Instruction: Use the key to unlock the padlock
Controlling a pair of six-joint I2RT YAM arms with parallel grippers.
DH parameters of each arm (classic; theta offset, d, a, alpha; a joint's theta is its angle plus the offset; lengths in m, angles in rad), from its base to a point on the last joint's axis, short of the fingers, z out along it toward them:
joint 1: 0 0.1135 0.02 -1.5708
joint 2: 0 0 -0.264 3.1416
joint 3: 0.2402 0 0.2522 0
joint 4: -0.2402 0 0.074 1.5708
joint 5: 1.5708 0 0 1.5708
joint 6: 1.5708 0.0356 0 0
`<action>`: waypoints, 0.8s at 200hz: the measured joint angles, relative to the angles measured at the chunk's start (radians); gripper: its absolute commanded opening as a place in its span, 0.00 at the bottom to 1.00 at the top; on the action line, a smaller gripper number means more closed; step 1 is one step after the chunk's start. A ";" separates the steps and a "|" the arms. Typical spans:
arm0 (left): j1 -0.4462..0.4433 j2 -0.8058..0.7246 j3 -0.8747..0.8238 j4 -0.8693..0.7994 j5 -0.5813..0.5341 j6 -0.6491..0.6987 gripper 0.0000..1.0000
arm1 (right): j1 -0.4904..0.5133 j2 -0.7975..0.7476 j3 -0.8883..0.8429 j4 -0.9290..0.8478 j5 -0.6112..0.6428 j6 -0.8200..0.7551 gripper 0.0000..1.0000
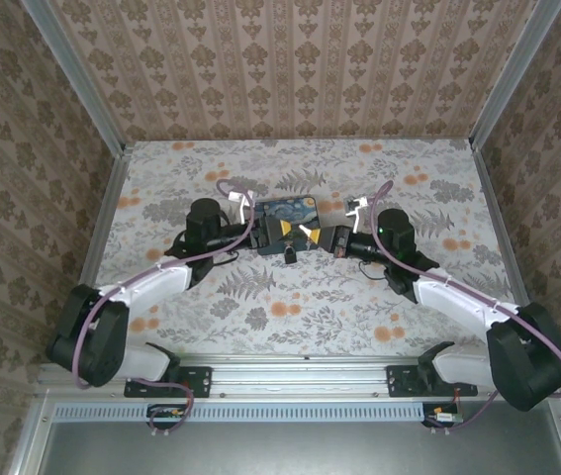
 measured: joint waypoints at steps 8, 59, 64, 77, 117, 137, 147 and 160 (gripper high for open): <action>-0.004 -0.015 0.019 -0.083 -0.047 0.037 0.57 | -0.007 0.000 0.003 -0.039 0.008 -0.017 0.00; -0.208 0.021 0.125 -0.518 -0.536 0.130 0.67 | -0.057 0.000 0.072 -0.281 0.070 -0.108 0.00; -0.233 0.042 0.126 -0.531 -0.576 0.122 0.67 | -0.060 0.000 0.080 -0.300 0.076 -0.115 0.00; -0.285 0.114 0.130 -0.565 -0.669 0.098 0.68 | -0.069 0.000 0.097 -0.341 0.091 -0.129 0.00; -0.326 0.366 0.203 -0.604 -0.847 0.046 0.69 | -0.094 -0.016 0.115 -0.463 0.137 -0.174 0.00; -0.333 0.401 0.257 -0.617 -0.886 0.034 0.68 | -0.121 -0.040 0.115 -0.511 0.146 -0.190 0.00; -0.333 0.429 0.289 -0.602 -0.898 0.032 0.67 | -0.132 -0.049 0.115 -0.520 0.146 -0.196 0.00; -0.333 0.463 0.320 -0.583 -0.906 0.031 0.67 | -0.142 -0.055 0.115 -0.525 0.146 -0.200 0.00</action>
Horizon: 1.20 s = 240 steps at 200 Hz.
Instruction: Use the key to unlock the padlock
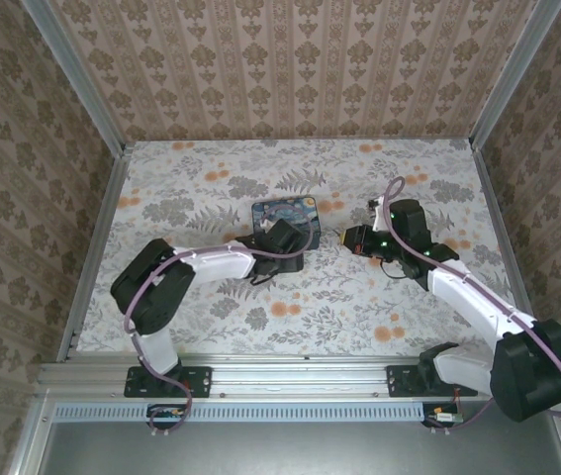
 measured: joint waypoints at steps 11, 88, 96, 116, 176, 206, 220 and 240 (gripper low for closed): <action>-0.002 0.021 0.014 0.005 -0.007 -0.001 0.66 | -0.005 0.000 0.000 0.000 0.000 -0.003 0.00; -0.057 0.127 0.159 -0.127 -0.141 -0.053 0.61 | -0.024 0.047 -0.001 0.019 -0.045 -0.003 0.00; -0.065 0.134 0.169 -0.140 -0.158 -0.064 0.59 | -0.025 0.049 -0.001 0.024 -0.049 -0.003 0.00; -0.077 0.142 0.177 -0.150 -0.179 -0.091 0.54 | -0.027 0.056 -0.003 0.031 -0.053 -0.003 0.00; -0.109 0.179 0.235 -0.185 -0.186 -0.138 0.40 | -0.028 0.075 -0.026 0.054 -0.075 -0.003 0.00; -0.109 0.180 0.244 -0.208 -0.187 -0.142 0.40 | -0.029 0.075 -0.034 0.054 -0.079 -0.003 0.00; -0.109 0.181 0.248 -0.219 -0.188 -0.145 0.39 | -0.029 0.075 -0.039 0.056 -0.080 -0.003 0.00; -0.109 0.187 0.259 -0.232 -0.190 -0.150 0.35 | -0.029 0.075 -0.048 0.057 -0.080 -0.003 0.00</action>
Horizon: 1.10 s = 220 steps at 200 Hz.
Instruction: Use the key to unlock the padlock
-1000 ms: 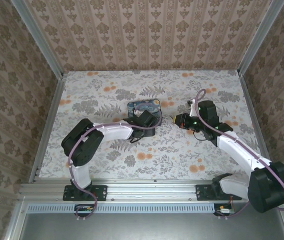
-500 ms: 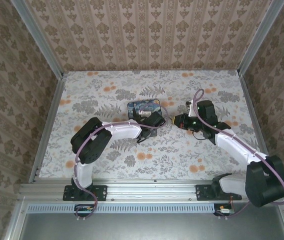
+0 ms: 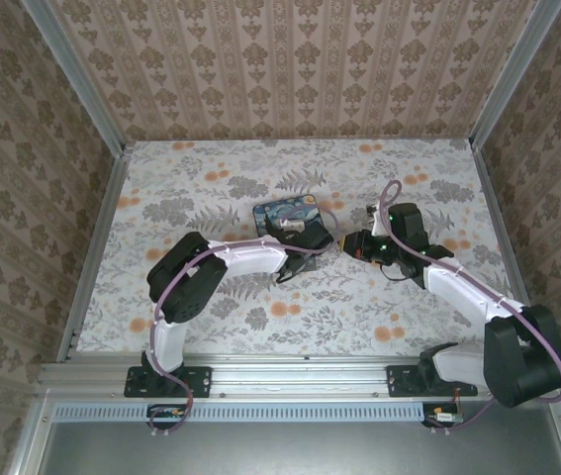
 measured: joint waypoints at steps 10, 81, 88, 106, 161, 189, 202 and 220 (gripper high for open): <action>0.000 0.000 0.000 -0.001 0.000 -0.001 0.33 | 0.000 0.000 -0.003 0.000 0.000 0.000 0.00; 0.007 -0.043 0.000 -0.081 0.073 0.029 0.22 | -0.004 -0.028 -0.002 -0.048 0.006 -0.023 0.00; 0.007 -0.061 0.000 -0.111 0.085 0.040 0.22 | -0.004 -0.039 0.000 -0.061 0.009 -0.027 0.00; 0.007 -0.122 0.004 -0.197 0.111 0.074 0.22 | -0.006 -0.074 0.011 -0.090 0.011 -0.038 0.00; 0.039 -0.234 0.144 -0.458 0.243 0.159 0.20 | -0.009 -0.164 0.038 -0.140 0.013 -0.042 0.00; 0.095 -0.240 0.231 -0.582 0.350 0.185 0.19 | -0.009 -0.206 0.058 -0.188 0.012 -0.042 0.00; 0.129 -0.240 0.265 -0.638 0.399 0.185 0.19 | -0.009 -0.230 0.062 -0.204 0.011 -0.042 0.00; 0.181 -0.240 0.290 -0.683 0.470 0.182 0.19 | -0.009 -0.252 0.063 -0.216 0.008 -0.040 0.00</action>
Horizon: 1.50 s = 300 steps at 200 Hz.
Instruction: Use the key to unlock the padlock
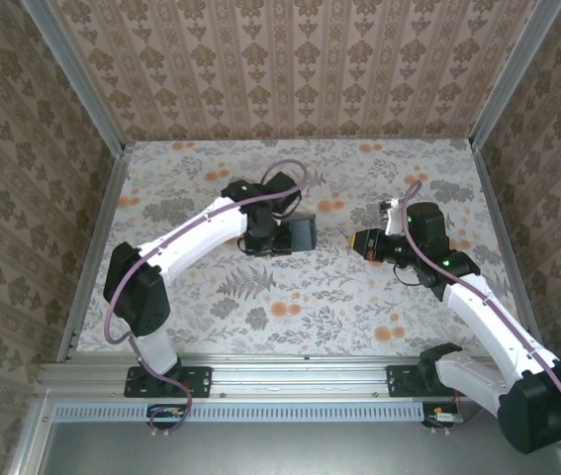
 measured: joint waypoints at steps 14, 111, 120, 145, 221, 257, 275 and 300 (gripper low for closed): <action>0.036 0.000 0.005 -0.028 0.055 -0.011 0.19 | 0.000 -0.003 0.000 -0.006 -0.004 0.003 0.00; 0.055 0.254 0.376 -0.302 0.270 -0.037 0.22 | 0.001 0.045 0.051 -0.051 -0.053 0.013 0.00; 0.055 0.274 0.393 -0.322 0.281 -0.037 0.22 | 0.001 0.046 0.057 -0.056 -0.053 0.010 0.00; 0.055 0.321 0.425 -0.364 0.312 -0.039 0.22 | 0.001 0.047 0.066 -0.061 -0.053 -0.003 0.00; 0.063 0.442 0.587 -0.465 0.343 -0.035 0.39 | 0.001 0.047 0.069 -0.080 -0.053 -0.008 0.00; 0.077 0.452 0.687 -0.493 0.343 -0.020 0.50 | 0.002 0.047 0.069 -0.080 -0.053 -0.008 0.00; 0.084 0.452 0.706 -0.498 0.343 -0.009 0.50 | 0.002 0.047 0.069 -0.080 -0.053 -0.008 0.00; 0.095 0.452 0.708 -0.504 0.335 0.020 0.49 | 0.002 0.047 0.074 -0.084 -0.053 -0.008 0.00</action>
